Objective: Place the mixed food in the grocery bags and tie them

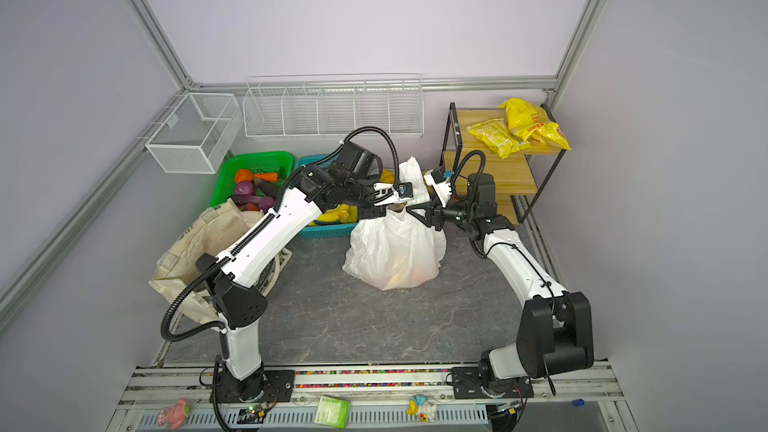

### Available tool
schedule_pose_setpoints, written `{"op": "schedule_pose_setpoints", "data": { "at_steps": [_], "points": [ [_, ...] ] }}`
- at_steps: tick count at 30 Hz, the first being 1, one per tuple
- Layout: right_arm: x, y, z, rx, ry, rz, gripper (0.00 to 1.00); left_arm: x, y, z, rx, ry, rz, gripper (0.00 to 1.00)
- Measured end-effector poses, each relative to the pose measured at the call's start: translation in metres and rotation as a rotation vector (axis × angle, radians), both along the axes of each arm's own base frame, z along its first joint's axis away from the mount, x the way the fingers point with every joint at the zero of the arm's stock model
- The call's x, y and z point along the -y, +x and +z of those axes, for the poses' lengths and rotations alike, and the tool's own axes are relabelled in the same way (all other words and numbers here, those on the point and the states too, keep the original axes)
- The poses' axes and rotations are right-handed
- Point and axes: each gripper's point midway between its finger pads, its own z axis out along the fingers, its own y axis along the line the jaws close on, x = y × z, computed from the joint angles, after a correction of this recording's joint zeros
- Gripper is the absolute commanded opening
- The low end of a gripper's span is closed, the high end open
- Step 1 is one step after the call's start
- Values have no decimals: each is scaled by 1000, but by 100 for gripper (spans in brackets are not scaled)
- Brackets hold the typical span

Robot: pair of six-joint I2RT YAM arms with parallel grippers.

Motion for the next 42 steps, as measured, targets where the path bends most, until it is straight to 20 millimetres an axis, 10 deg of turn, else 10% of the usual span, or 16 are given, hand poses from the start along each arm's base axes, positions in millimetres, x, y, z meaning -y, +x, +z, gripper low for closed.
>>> {"op": "schedule_pose_setpoints", "data": {
  "at_steps": [32, 42],
  "points": [
    [-19, -8, 23, 80, 71, 13, 57, 8, 1, -12, -7, 35, -46, 0],
    [-16, -1, 22, 66, 71, -33, 18, 7, 3, -12, 2, 45, -39, 0]
  ]
}}
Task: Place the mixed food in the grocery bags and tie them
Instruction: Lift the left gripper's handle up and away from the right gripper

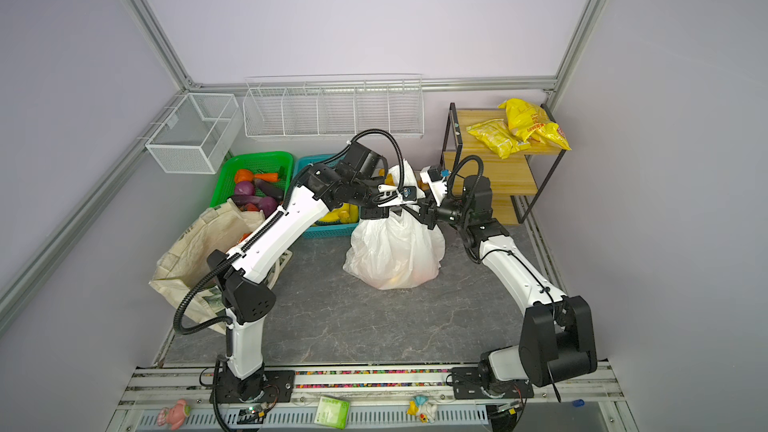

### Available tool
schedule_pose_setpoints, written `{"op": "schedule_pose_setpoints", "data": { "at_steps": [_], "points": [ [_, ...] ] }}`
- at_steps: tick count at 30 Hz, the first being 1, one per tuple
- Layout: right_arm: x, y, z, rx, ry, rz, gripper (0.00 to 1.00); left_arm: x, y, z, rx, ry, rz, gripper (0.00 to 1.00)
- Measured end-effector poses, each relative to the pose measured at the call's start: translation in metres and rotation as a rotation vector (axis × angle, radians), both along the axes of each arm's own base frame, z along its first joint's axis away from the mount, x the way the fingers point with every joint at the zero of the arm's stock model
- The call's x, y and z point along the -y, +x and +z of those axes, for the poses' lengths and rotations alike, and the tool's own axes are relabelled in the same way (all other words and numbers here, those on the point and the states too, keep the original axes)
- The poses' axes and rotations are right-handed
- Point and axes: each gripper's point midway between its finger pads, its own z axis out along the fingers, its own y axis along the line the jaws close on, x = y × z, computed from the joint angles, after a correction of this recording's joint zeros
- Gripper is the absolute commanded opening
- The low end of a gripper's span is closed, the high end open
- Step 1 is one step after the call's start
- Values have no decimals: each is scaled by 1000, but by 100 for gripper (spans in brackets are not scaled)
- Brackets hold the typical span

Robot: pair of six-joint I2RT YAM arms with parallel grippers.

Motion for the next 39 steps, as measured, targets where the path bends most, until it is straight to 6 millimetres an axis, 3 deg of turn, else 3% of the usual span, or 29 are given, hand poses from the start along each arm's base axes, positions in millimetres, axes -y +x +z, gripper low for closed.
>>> {"op": "schedule_pose_setpoints", "data": {
  "at_steps": [6, 14, 16, 19, 22, 27, 30, 33, 36, 39],
  "points": [
    [2, -2, -2, 5, -9, -6, 6, -1, 2, 0, 5, 4, 17, 0],
    [11, -8, -10, 11, -33, -36, 6, -13, 0, 5, -57, -55, 46, 61],
    [12, -12, -11, 18, -38, -35, 6, -22, -4, 10, -108, -112, 50, 70],
    [12, -18, -11, 38, -43, -25, 6, -34, -4, 32, -187, -258, 59, 75],
    [13, -22, -8, 59, -45, -18, 6, -36, 3, 60, -255, -410, 68, 76],
    [12, -24, -7, 72, -48, -11, 6, -8, 3, 95, -414, -585, 18, 76],
    [11, -25, -9, 71, -51, -10, 6, 10, 5, 102, -514, -651, -1, 75],
    [10, -26, -9, 73, -52, -4, 6, 22, 7, 95, -594, -672, 1, 73],
    [8, -27, -10, 73, -52, 1, 6, 33, 6, 86, -646, -665, 14, 63],
    [8, -27, -11, 72, -54, -4, 7, 41, 4, 82, -672, -665, 12, 38]
  ]
}}
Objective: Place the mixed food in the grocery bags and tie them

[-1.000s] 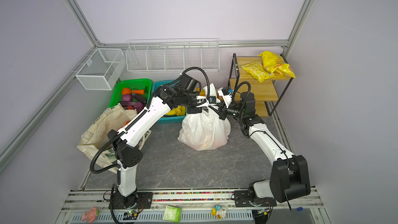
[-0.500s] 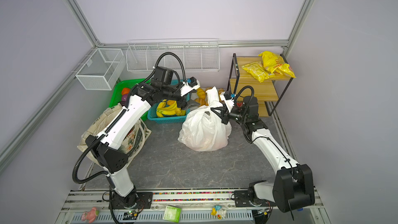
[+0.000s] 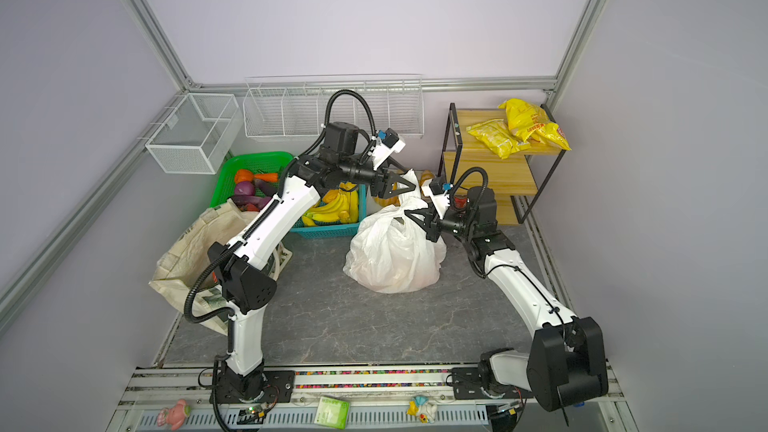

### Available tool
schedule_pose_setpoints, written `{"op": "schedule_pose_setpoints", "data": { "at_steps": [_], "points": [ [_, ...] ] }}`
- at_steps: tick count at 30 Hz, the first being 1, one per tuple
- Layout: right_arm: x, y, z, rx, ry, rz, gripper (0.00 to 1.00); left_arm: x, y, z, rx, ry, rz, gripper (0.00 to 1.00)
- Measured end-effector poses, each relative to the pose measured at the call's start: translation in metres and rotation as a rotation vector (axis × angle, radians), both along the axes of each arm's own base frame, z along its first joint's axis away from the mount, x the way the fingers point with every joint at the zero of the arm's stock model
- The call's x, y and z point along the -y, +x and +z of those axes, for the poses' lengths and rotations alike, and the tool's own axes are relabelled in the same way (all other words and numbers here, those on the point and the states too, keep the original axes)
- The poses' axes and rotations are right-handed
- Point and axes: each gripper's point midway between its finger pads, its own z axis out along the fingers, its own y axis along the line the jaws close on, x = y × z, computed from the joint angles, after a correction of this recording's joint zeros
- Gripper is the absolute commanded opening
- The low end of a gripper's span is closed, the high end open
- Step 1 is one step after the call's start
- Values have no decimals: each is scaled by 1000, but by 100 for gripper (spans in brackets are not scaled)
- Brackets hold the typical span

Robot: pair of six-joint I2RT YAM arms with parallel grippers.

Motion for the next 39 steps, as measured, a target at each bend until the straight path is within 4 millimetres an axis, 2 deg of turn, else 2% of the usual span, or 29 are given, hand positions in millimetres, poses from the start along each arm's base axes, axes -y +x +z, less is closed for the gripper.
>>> {"op": "schedule_pose_setpoints", "data": {
  "at_steps": [4, 5, 13, 21, 26, 35, 39],
  "points": [
    [2, 5, -1, 0, -7, -32, 10, 3, 0, 0, -8, -4, 4, 2],
    [3, 7, -2, -3, -9, -46, 12, 3, 1, 1, -2, -6, 5, 0],
    [9, 15, -11, -65, -1, -119, 15, -8, 3, -6, 9, -27, 51, 0],
    [11, 18, -11, -92, 10, -145, 18, -16, 14, 0, 31, -74, 87, 0],
    [12, 20, -9, -111, 27, -160, 13, -16, 13, 0, 42, -85, 87, 0],
    [12, 29, -18, -210, 59, -203, 7, -32, -9, -13, 115, -103, 81, 0],
    [12, 34, -17, -272, 83, -230, 7, -38, -23, -27, 178, -103, 70, 0]
  ]
}}
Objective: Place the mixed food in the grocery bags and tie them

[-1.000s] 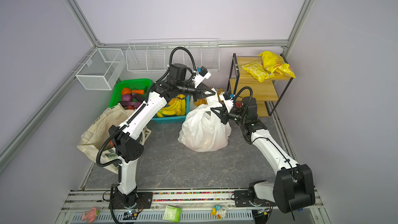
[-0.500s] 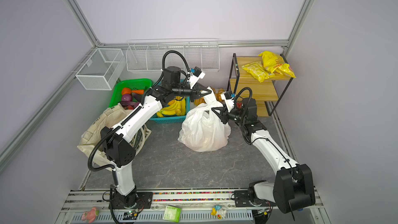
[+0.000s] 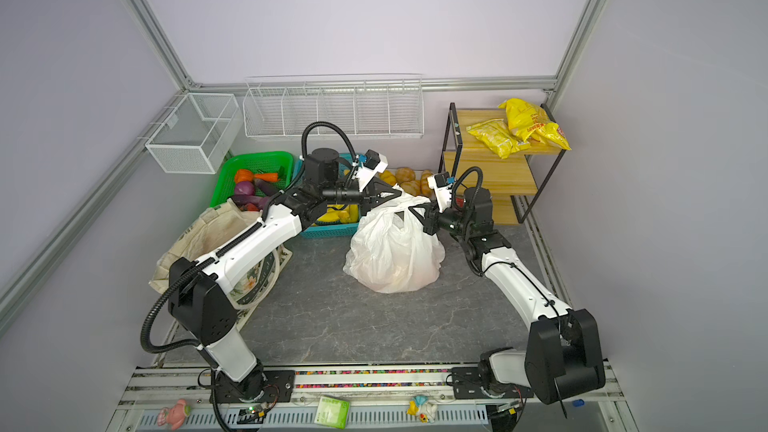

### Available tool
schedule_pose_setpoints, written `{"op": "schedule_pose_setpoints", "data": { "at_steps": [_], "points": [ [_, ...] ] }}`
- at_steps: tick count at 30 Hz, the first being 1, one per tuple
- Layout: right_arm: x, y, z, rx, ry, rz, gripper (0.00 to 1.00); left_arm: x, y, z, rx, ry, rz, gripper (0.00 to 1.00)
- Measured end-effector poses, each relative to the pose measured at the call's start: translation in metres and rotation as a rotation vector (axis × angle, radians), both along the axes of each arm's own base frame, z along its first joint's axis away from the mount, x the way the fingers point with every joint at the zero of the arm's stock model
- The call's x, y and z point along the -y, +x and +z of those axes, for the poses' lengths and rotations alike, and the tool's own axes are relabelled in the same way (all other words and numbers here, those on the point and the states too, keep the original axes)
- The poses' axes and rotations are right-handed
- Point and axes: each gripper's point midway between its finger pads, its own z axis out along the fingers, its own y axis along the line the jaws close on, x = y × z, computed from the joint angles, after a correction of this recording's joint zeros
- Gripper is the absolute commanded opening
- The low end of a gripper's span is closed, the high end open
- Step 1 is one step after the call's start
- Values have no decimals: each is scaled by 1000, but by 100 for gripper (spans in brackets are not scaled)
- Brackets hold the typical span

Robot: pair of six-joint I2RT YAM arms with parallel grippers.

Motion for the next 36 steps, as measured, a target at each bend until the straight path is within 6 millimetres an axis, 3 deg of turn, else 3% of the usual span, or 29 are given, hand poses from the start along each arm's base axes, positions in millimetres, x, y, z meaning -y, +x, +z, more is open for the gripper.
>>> {"op": "schedule_pose_setpoints", "data": {
  "at_steps": [8, 11, 15, 22, 36],
  "points": [
    [-3, 9, -14, -131, 36, -30, 7, 12, -20, -57, 203, 154, 23, 0],
    [-4, 8, -18, -145, 32, -28, 7, 11, -16, -67, 243, 196, 45, 3],
    [-5, 9, -22, -154, 31, -21, 7, 9, -10, -73, 285, 231, 69, 11],
    [-8, 7, -23, -126, 19, 10, 13, 9, -1, -89, 317, 279, 87, 8],
    [-5, -5, -25, 18, -91, 60, 43, 7, 3, -92, 353, 303, 95, 3]
  ]
}}
